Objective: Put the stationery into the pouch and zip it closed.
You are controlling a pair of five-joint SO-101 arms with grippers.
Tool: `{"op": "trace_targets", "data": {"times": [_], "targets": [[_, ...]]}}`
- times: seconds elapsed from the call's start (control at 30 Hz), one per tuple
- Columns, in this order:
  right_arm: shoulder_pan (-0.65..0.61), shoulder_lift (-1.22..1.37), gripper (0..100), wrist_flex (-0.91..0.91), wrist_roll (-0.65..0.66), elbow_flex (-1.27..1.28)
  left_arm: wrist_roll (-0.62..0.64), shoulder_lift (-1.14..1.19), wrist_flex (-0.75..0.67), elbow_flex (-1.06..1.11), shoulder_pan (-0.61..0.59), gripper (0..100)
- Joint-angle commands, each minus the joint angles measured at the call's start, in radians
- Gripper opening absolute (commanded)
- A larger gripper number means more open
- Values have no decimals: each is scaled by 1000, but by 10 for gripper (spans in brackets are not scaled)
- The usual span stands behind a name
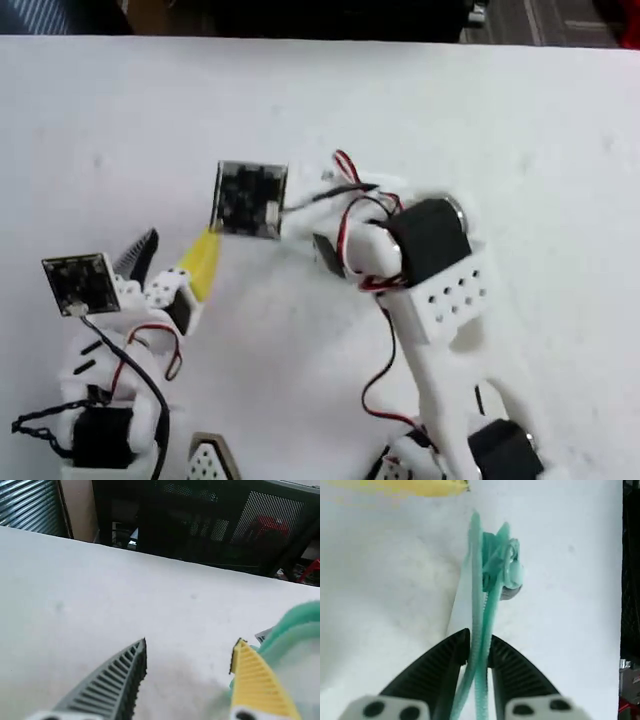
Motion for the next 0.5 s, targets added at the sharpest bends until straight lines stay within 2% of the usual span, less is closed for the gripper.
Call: {"op": "trace_targets", "data": {"times": [0.0,0.13,0.23,0.33,0.47], "targets": [[5,-38,17,27,124,132,15,15,-31,-12,-50,279],[4,-180,17,27,235,325,17,15,-66,-14,-130,279],[7,-331,17,28,361,485,17,15,-77,-14,-120,279],[7,-498,17,28,480,629,12,15,-77,-9,-15,282],[7,-688,17,28,588,783,8,19,-71,12,228,282]]}}
